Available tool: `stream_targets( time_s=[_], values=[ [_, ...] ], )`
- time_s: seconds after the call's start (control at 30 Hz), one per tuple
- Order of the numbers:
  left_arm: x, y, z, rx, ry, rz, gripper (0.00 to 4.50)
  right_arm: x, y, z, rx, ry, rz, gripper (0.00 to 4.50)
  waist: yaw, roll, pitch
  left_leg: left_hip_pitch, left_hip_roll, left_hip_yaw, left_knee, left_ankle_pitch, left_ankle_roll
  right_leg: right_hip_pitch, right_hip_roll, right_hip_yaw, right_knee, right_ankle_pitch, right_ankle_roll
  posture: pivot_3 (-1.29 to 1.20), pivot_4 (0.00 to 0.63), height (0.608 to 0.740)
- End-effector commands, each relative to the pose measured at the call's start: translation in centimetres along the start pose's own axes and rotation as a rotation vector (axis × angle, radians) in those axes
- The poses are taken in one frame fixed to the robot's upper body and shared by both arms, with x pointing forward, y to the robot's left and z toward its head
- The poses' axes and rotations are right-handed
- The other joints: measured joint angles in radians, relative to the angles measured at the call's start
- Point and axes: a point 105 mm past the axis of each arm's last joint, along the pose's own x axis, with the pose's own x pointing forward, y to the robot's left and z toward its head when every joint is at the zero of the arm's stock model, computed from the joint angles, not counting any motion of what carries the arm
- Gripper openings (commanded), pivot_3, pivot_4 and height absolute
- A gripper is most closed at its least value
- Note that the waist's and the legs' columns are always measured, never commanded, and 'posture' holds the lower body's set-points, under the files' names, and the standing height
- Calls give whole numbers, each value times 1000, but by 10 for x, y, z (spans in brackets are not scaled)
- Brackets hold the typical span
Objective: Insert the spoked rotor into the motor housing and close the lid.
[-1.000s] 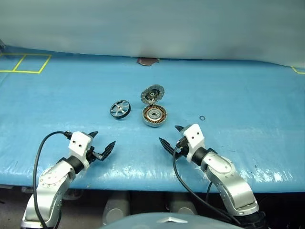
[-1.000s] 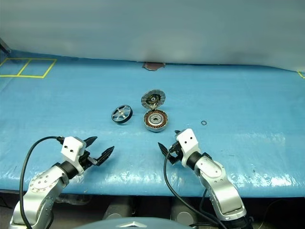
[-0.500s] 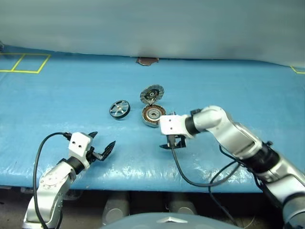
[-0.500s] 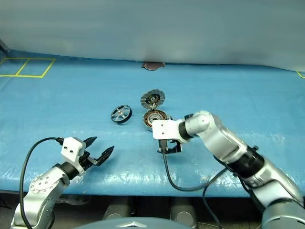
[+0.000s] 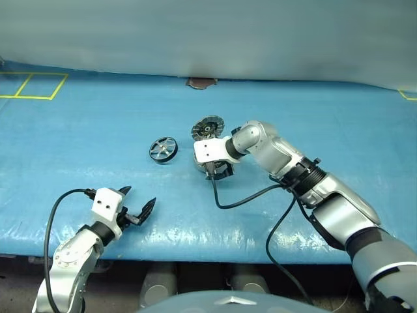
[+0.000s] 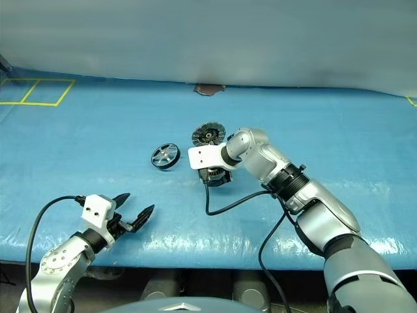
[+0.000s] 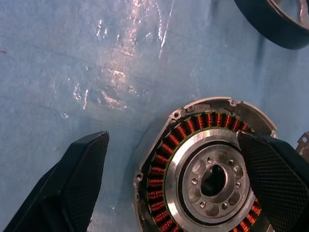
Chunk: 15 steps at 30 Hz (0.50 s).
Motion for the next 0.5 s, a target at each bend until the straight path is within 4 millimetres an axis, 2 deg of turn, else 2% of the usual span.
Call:
stream_targets(
  time_s=[0.03, 0.5],
  values=[
    [-3, 1, 16, 35, -62, 14, 4500, -14, -12, 7, -40, -19, -31, 4477, -2, 0, 0, 0, 0, 0, 0, 0, 0, 0, 0, 0, 0, 0, 0, 0, 150, 740],
    [3, -1, 16, 31, -69, -3, 4500, -20, -6, -12, -15, 38, 4, 4477, -7, 0, 0, 0, 0, 0, 0, 0, 0, 0, 0, 0, 0, 0, 0, 0, 150, 740]
  ],
)
